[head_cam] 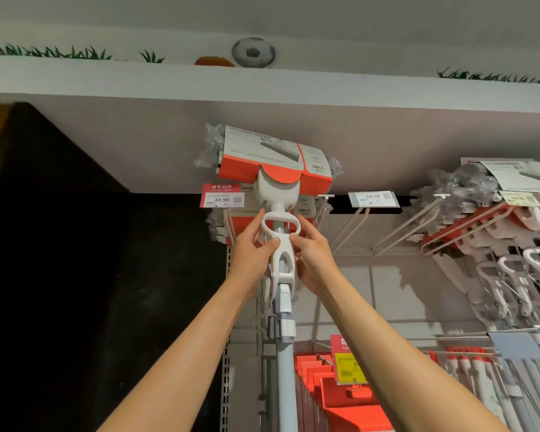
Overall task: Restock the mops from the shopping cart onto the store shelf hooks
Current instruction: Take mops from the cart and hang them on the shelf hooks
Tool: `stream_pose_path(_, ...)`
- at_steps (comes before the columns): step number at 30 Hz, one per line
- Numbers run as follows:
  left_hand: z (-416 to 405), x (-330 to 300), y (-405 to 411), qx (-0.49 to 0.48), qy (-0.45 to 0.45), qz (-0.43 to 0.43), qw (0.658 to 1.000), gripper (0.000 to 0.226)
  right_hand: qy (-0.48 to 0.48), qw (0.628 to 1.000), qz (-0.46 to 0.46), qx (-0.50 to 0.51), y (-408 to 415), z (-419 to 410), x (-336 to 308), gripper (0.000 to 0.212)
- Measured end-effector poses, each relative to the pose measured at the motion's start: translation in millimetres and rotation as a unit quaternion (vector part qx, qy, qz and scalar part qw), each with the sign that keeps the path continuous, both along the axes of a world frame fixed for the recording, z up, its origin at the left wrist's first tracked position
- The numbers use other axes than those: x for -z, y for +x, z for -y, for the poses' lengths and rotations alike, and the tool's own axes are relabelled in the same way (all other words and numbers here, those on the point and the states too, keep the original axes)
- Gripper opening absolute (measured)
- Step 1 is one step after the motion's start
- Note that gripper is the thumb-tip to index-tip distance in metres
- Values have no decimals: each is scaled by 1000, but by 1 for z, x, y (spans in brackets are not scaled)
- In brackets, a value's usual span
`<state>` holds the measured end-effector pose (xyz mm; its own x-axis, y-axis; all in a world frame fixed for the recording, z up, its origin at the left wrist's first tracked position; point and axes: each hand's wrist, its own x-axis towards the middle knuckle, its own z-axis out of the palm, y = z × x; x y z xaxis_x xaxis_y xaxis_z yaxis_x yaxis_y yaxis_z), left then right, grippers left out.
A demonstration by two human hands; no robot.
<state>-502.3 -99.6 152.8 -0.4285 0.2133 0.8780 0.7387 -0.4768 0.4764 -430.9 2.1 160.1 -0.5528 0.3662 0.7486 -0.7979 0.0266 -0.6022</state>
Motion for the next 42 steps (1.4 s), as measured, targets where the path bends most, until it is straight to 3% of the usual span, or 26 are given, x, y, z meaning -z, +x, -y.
stream_pose_path(18,-30,12,-51,67,-24,69,995,64,-21,993,44,105,-55,-24,3,55)
stream_pose_path(29,-33,40,-80,24,-55,63,996,70,-15,992,81,95,-76,-28,31,69)
stream_pose_path(42,-42,49,-99,-2,-76,48,996,71,18,985,75,154,-87,-31,45,61)
